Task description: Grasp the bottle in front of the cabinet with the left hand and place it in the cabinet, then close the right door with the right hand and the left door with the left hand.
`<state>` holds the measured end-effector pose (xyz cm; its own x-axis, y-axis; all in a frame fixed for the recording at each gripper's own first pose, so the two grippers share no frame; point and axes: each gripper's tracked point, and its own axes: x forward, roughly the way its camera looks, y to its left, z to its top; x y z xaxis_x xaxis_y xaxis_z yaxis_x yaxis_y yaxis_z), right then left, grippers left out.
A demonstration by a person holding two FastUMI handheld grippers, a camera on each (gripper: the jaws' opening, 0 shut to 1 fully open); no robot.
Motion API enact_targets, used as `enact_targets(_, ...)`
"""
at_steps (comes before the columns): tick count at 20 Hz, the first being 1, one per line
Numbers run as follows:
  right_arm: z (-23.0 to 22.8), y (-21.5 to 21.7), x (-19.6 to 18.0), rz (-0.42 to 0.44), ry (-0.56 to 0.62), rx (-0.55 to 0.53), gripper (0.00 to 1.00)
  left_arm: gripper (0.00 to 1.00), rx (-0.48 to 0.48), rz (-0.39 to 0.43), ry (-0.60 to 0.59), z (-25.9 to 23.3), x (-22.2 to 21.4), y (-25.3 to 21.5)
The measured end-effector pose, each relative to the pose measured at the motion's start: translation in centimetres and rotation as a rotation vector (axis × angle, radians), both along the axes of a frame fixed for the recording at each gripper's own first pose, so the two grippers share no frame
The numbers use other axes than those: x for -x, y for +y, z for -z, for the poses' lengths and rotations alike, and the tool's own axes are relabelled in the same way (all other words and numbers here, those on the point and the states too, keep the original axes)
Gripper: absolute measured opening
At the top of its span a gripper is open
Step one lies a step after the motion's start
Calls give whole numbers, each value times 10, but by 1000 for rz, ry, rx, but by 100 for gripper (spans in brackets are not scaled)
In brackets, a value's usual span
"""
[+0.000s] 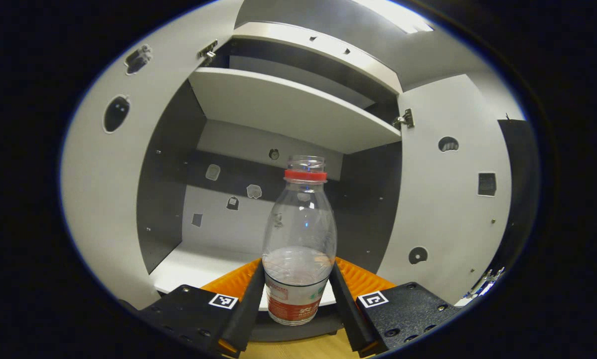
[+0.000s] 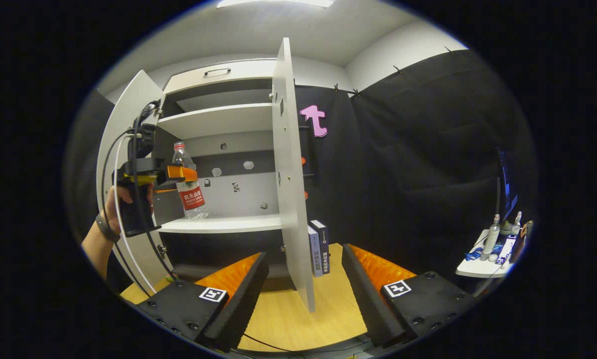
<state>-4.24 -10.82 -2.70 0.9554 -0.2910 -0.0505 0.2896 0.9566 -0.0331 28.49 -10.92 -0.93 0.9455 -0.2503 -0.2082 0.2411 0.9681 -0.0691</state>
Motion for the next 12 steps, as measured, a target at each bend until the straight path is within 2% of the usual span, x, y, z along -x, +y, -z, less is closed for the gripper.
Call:
enact_targets(3,3,-15,4,36,10,7,98,73,-30,-35,44,22,-52,0)
enact_targets(6,2,-28,10,60,18,9,98,74,-143,-59,87,48,-90,4)
enact_targets(8,0,-36,12,78,18,10,98,74,-180,-68,98,55,-97,4)
enact_targets(12,0,-47,15,109,29,19,98,74,-170,-62,153,56,-88,5)
